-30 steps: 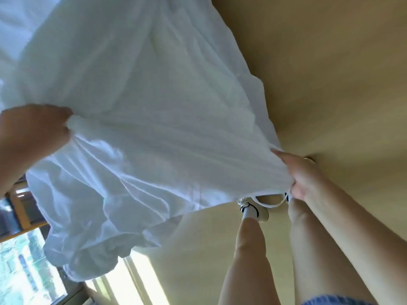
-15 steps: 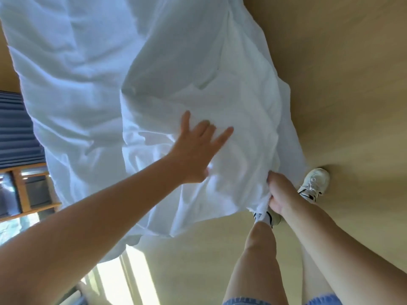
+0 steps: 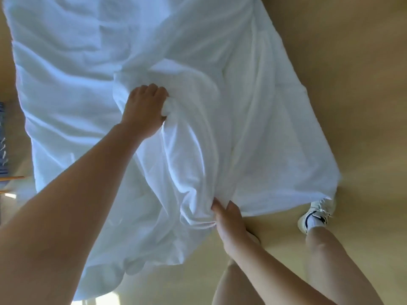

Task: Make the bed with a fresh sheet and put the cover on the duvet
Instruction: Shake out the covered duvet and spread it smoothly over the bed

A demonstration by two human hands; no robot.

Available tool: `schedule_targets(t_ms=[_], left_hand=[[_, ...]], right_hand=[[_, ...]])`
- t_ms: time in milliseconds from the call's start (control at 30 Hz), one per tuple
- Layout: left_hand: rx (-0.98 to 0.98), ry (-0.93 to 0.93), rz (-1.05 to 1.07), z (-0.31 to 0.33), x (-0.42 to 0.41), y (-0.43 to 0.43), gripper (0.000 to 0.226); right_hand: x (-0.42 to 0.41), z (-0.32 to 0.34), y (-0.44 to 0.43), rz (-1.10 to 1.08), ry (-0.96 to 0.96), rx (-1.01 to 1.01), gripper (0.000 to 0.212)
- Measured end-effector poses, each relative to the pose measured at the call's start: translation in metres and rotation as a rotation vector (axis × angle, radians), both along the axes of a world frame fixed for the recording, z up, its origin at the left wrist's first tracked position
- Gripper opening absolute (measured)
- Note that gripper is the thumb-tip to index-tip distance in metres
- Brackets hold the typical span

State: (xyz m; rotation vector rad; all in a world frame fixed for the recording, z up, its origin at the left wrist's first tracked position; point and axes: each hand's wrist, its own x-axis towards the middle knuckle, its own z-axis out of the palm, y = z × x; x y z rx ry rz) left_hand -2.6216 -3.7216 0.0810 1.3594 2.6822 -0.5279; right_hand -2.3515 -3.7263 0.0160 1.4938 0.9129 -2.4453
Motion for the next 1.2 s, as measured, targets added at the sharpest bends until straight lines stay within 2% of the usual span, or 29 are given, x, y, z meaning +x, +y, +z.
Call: schedule_targets(t_ms=[67,133,200,267,333,400,433,500,567,667,733,800,833,900,967,1033,1133,1200], left_hand=[[0.122,-0.132,0.007,-0.003,0.005,-0.016,0.052],[0.321,-0.330,0.122,0.001,0.020,-0.031,0.060],[0.544,-0.571,0.343,0.015,0.044,-0.043,0.060],[0.701,-0.776,0.417,0.033,0.073,-0.050,0.064],[0.643,-0.791,0.298,0.041,0.091,-0.048,0.062],[0.611,-0.708,0.230,0.040,0.087,-0.034,0.032],[0.633,-0.665,0.262,0.040,0.077,-0.024,0.024],[0.638,-0.539,0.326,0.039,0.053,-0.004,0.038],[0.697,-0.473,0.382,0.035,0.037,0.016,0.040],[0.841,-0.554,0.514,0.025,0.024,0.046,0.038],[0.850,-0.637,0.561,0.022,0.021,0.063,0.038],[0.794,-0.664,0.553,0.024,0.017,0.075,0.039],[0.733,-0.623,0.504,0.027,0.016,0.078,0.037],[0.506,-0.421,0.330,0.033,0.011,0.075,0.040],[0.252,-0.227,0.133,0.040,0.006,0.068,0.076],[0.208,-0.135,-0.083,0.049,0.008,0.063,0.094],[0.150,-0.133,-0.524,0.048,0.014,0.063,0.080],[-0.025,-0.128,-0.699,0.037,0.021,0.071,0.063]], right_hand=[[-0.020,0.003,-0.002,-0.153,0.066,0.312,0.004],[-0.037,0.016,-0.007,-0.236,0.173,0.583,0.013],[-0.051,0.031,-0.014,-0.294,0.249,0.758,0.026],[-0.067,0.046,-0.016,-0.317,0.316,0.827,0.031],[-0.083,0.060,-0.011,-0.257,0.393,0.870,0.034],[-0.098,0.066,0.001,-0.125,0.418,0.896,0.034],[-0.101,0.067,0.009,-0.052,0.431,0.908,0.038],[-0.100,0.065,0.025,0.030,0.539,0.848,0.045],[-0.095,0.062,0.038,-0.062,0.502,0.717,0.048],[-0.093,0.047,0.051,-0.401,0.268,0.511,0.055],[-0.099,0.041,0.057,-0.478,0.174,0.376,0.058],[-0.103,0.039,0.059,-0.487,0.171,0.268,0.058],[-0.104,0.041,0.060,-0.483,0.190,0.230,0.055],[-0.105,0.046,0.065,-0.473,0.220,0.259,0.049],[-0.105,0.052,0.071,-0.427,0.207,0.414,0.041],[-0.107,0.060,0.075,-0.371,0.171,0.537,0.037],[-0.107,0.066,0.070,-0.239,0.099,0.653,0.024],[-0.100,0.064,0.058,-0.171,0.092,0.764,0.020]])
